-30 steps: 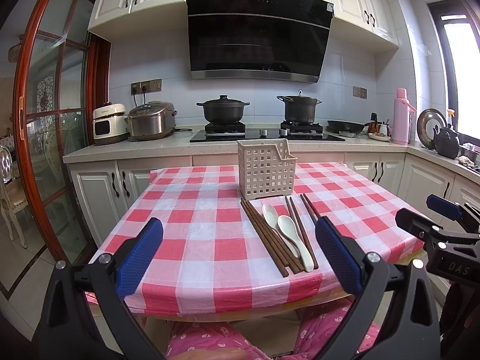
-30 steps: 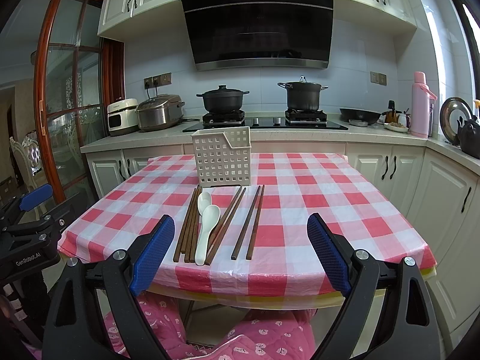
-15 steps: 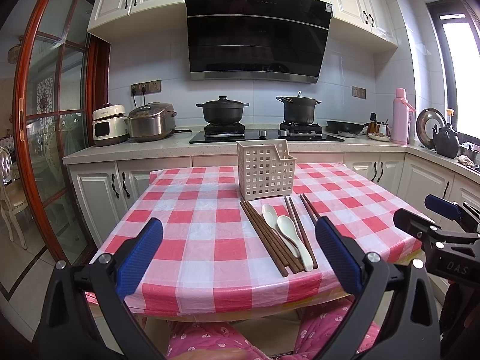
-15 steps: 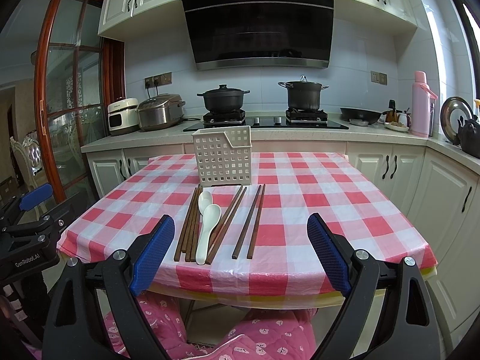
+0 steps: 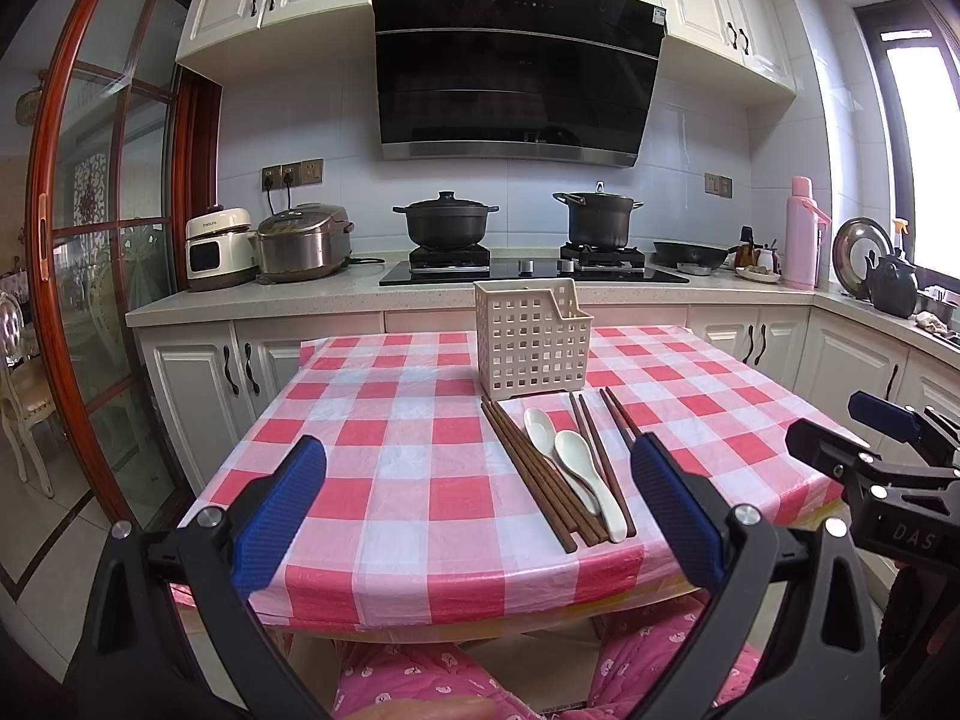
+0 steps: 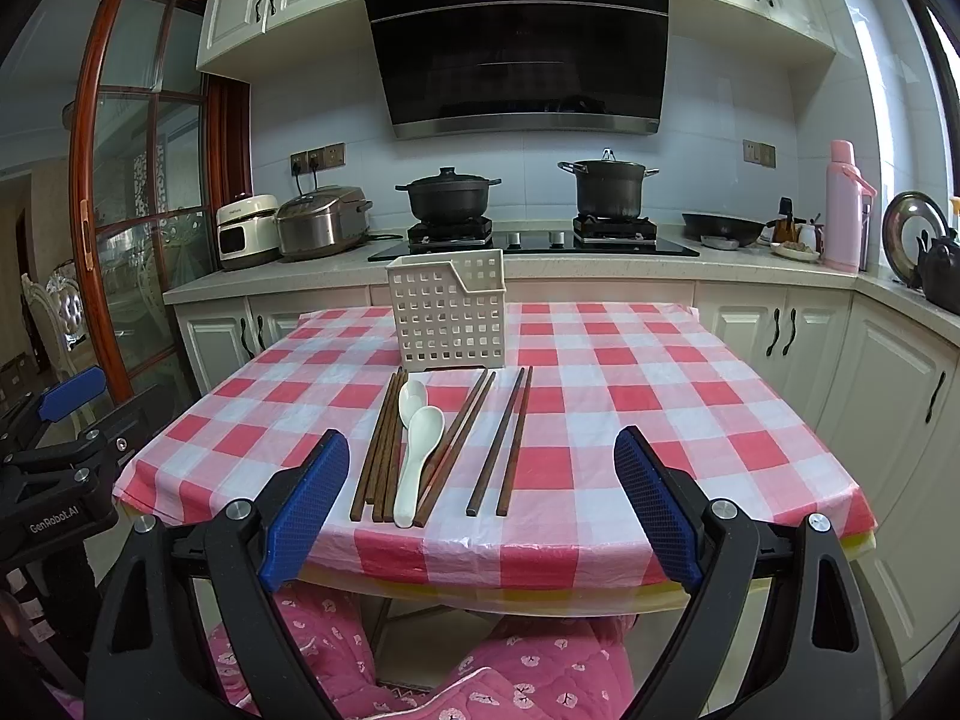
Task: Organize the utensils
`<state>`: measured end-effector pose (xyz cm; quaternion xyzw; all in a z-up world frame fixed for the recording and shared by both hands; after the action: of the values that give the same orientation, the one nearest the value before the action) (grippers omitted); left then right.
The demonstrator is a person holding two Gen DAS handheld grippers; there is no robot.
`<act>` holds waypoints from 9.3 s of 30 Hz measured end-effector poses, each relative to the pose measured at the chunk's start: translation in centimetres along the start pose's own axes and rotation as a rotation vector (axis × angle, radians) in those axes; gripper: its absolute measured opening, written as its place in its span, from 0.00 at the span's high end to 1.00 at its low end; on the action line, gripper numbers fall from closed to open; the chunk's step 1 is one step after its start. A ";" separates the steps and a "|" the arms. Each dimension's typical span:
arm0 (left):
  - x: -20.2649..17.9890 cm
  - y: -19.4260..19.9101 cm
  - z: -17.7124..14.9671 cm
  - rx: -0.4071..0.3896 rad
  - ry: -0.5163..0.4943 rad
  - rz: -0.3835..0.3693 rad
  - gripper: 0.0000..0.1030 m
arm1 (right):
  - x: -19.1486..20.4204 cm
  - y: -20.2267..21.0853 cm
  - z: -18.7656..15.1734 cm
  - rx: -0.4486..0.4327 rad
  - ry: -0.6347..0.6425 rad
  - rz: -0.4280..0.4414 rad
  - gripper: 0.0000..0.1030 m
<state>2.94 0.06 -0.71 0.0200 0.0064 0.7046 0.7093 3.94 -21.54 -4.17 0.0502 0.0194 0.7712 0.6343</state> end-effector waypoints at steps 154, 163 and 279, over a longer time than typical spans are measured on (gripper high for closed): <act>2.7 -30.6 -8.1 0.588 0.146 0.040 0.94 | -5.6 -28.3 -3.1 0.422 -0.069 -0.011 0.91; 2.5 -27.1 -3.5 0.435 0.113 0.046 0.94 | -5.0 -24.6 1.4 0.299 -0.042 0.000 0.91; -0.4 -39.8 11.2 0.099 0.152 -0.054 0.94 | 0.9 -38.3 12.9 0.069 0.000 0.148 0.95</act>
<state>43.11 -0.78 8.94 0.0016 0.0955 0.6835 0.7237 42.52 -13.64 5.13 0.0732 0.0420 0.8150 0.5733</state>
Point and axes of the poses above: each gripper's, at about its wrist camera, not at the fingertips, and y roughly against the way its jaws point, x to its left, z to its top, the point moved 3 cm from there along -y, roughly the way its jaws point, and after that the axes turned 15 degrees about -x, right-handed, at the moved point
